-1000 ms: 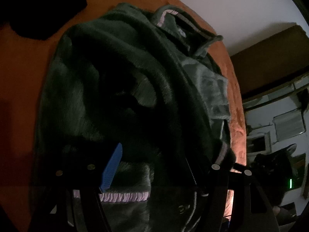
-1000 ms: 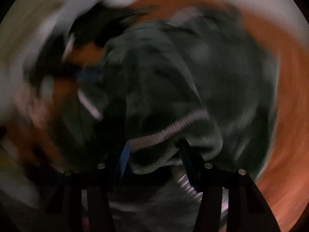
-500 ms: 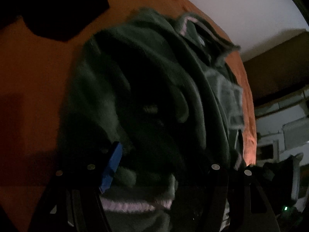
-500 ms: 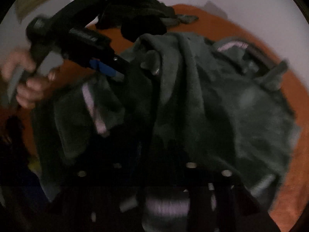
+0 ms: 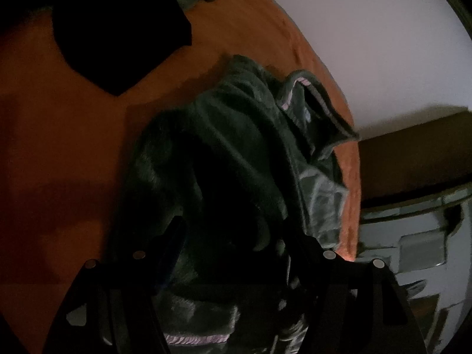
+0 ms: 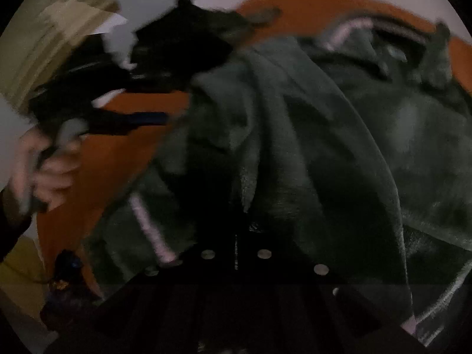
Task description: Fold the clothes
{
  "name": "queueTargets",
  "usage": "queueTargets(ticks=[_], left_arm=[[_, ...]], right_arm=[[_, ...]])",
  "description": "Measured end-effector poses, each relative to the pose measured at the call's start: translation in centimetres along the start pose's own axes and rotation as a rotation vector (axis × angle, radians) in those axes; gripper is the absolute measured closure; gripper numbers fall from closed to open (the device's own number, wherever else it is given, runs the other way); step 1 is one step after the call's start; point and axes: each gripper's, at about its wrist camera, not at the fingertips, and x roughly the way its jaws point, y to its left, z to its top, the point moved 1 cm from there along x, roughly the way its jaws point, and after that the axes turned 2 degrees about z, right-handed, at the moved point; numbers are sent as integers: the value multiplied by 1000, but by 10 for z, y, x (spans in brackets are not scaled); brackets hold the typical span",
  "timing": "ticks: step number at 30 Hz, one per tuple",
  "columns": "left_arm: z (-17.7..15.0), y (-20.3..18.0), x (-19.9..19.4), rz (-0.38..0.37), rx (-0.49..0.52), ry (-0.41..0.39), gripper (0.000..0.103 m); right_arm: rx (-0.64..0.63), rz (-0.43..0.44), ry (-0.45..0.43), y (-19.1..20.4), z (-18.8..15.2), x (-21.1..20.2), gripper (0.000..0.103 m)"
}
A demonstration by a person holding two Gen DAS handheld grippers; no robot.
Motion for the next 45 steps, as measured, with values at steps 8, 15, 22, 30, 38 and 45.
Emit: queueTargets(ticks=[8, 15, 22, 30, 38, 45], left_arm=[[34, -20, 27, -50, -41, 48, 34], [32, -16, 37, 62, -45, -8, 99], [24, 25, 7, 45, -144, -69, 100], [25, 45, -11, -61, -196, -77, 94], [13, 1, 9, -76, -78, 8, 55], [-16, -5, 21, -66, -9, 20, 55]], right_arm=[[-141, 31, 61, 51, -16, 0, 103], [-15, -49, 68, 21, -14, -4, 95], [79, -64, 66, 1, -25, -10, 95], [157, -83, 41, -17, -41, -34, 95], [554, -85, -33, -85, -106, -91, 49], [840, 41, -124, -130, -140, -105, 49]])
